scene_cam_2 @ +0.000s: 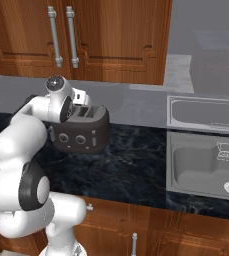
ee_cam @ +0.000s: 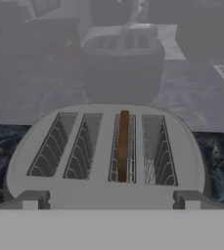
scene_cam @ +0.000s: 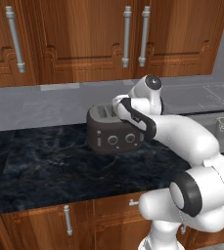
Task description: Start the toaster. Once the lever pops up, take the bread to the plate on the dining counter.
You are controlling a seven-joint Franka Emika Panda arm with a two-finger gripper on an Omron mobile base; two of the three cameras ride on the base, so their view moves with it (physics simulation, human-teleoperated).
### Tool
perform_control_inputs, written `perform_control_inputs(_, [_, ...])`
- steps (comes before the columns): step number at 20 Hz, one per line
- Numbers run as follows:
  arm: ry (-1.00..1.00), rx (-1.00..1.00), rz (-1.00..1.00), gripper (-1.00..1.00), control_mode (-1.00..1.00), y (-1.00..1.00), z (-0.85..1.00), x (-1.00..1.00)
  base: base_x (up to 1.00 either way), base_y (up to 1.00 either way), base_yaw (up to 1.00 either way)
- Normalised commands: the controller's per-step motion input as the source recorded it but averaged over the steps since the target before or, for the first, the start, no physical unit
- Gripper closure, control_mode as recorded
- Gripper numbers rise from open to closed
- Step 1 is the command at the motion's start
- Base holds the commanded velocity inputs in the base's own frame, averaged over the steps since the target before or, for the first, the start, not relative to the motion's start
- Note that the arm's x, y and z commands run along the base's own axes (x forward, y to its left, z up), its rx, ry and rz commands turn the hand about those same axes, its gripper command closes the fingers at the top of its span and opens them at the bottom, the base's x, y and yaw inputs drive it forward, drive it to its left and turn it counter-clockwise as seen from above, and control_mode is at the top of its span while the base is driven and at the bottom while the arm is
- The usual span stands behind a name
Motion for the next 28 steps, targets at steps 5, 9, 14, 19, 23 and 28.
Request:
perform_control_inputs(5, [0.00, 0.00, -0.03, -1.00, -1.00, 0.00, -0.18, 0.07, 0.00, 0.00, 0.00])
perform_control_inputs(9, [0.00, 0.00, -0.05, -1.00, -1.00, 0.00, -0.31, 0.00, 0.00, 0.00, 0.00])
perform_control_inputs(14, [0.00, 0.00, -0.05, -1.00, -1.00, 0.00, -0.25, 0.00, 0.00, 0.00, 0.00])
perform_control_inputs(19, [0.02, 0.00, -0.02, -1.00, -1.00, -0.09, -0.01, -0.02, 0.00, 0.00, 0.00])
perform_control_inputs(23, [0.11, 0.00, 0.00, -1.00, -1.00, -0.33, 0.00, -0.15, 0.00, 0.00, 0.00])
perform_control_inputs(28, [0.17, 0.00, 0.00, -1.00, -1.00, -0.37, -0.01, -0.33, 0.00, 0.00, 0.00])
